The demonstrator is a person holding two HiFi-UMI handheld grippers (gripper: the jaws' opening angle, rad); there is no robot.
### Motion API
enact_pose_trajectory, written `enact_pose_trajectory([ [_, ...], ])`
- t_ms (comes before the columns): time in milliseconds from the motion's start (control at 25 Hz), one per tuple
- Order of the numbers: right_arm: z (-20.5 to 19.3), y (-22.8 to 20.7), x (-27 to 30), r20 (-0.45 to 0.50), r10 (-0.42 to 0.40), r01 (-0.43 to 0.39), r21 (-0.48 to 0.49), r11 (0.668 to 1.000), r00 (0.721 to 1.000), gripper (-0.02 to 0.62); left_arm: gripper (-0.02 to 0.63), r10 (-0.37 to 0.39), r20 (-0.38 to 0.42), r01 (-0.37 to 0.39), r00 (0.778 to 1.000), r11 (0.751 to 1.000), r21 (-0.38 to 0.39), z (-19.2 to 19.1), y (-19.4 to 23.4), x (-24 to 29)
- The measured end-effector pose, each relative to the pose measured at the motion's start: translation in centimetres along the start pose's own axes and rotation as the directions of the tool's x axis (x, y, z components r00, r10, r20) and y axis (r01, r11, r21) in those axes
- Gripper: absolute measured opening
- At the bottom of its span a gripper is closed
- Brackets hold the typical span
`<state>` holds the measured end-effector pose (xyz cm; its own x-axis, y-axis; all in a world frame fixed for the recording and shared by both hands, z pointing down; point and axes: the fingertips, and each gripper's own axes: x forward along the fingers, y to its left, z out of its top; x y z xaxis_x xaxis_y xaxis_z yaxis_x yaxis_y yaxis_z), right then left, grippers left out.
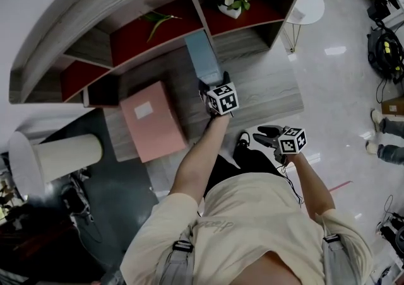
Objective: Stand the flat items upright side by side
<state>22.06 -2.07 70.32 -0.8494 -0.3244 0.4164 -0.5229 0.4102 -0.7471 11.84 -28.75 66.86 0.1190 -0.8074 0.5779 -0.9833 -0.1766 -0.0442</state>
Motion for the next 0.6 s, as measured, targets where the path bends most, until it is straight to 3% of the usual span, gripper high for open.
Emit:
enact_pose_trajectory([
  [240, -0.3, 0.0, -0.3, 0.000, -0.003, 0.003, -0.004, 1.000, 1.000, 0.180, 0.384, -0.026, -0.023, 0.027, 0.999, 0.999, 0.028, -0.2, -0.3, -0.1],
  [360, -0.7, -0.1, -0.5, 0.002, -0.002, 0.002, 0.001, 1.000, 1.000, 0.183, 0.442, -0.049, -0.024, 0.050, 0.999, 0.997, 0.052, -0.6, -0.8, -0.4],
  [600, -1.2, 0.1, -0.4, 0.000, 0.001, -0.001, 0.001, 1.000, 1.000, 0.187, 0.451, -0.059, -0.011, 0.059, 0.998, 0.997, 0.049, -1.9, -0.9, -1.9],
])
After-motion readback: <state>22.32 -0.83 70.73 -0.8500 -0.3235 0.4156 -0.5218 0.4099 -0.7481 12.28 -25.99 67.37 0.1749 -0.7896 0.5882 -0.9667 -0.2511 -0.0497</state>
